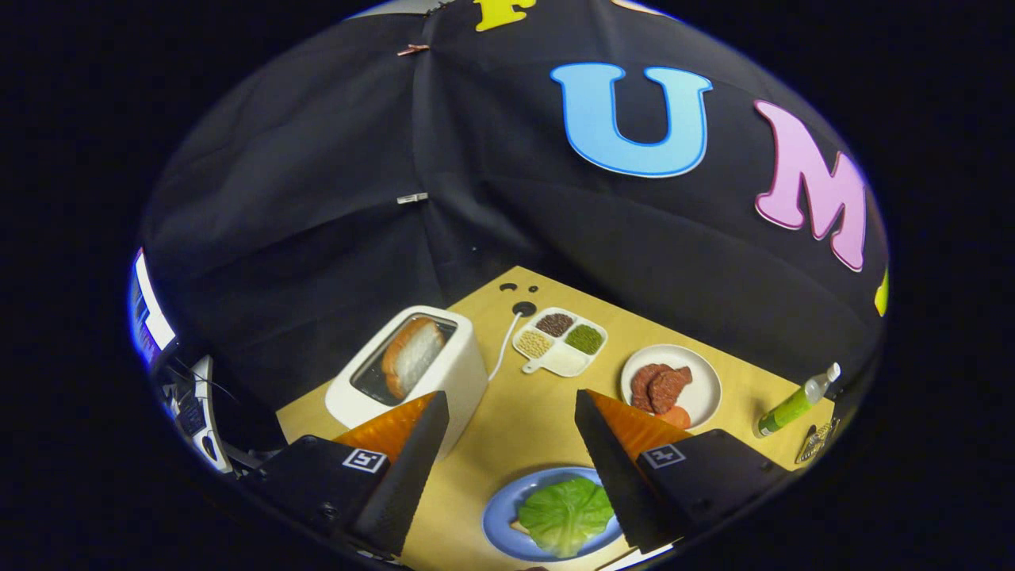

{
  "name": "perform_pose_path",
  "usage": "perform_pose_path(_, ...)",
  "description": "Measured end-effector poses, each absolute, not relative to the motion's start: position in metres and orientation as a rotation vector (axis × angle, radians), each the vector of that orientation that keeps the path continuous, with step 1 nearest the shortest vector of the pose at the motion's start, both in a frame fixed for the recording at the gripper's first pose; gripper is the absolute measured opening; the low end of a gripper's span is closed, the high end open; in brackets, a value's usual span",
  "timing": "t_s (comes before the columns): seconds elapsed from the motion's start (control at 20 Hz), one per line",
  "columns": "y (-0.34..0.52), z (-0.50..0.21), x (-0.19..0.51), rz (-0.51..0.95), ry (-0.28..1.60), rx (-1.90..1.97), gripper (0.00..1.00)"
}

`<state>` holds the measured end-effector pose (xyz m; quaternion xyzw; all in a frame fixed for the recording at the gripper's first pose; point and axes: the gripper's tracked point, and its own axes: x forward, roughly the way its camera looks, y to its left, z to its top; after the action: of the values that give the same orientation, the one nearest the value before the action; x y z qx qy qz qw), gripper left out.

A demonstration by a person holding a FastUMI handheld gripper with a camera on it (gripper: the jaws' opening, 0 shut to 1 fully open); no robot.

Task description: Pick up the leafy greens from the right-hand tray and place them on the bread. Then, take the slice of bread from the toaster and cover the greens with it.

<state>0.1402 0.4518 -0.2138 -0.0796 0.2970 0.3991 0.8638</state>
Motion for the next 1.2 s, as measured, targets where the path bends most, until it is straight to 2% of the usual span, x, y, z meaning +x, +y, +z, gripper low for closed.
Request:
perform_pose_path(0.25, 0.513, -0.211, 0.137, 0.92, 0.591, -0.204, 1.0)
perform_pose_path(0.6, 0.57, -0.25, 0.131, 0.955, 0.667, -0.254, 1.0)
perform_pose_path(0.85, 0.574, -0.278, 0.126, 0.859, 0.761, -0.295, 0.98)
perform_pose_path(1.0, 0.587, -0.279, 0.124, 0.84, 0.79, -0.25, 0.7)
perform_pose_path(1.05, 0.587, -0.28, 0.123, 0.835, 0.793, -0.255, 0.63)
perform_pose_path(1.1, 0.588, -0.282, 0.122, 0.834, 0.801, -0.262, 0.62)
perform_pose_path(1.2, 0.588, -0.29, 0.116, 0.823, 0.841, -0.267, 0.44)
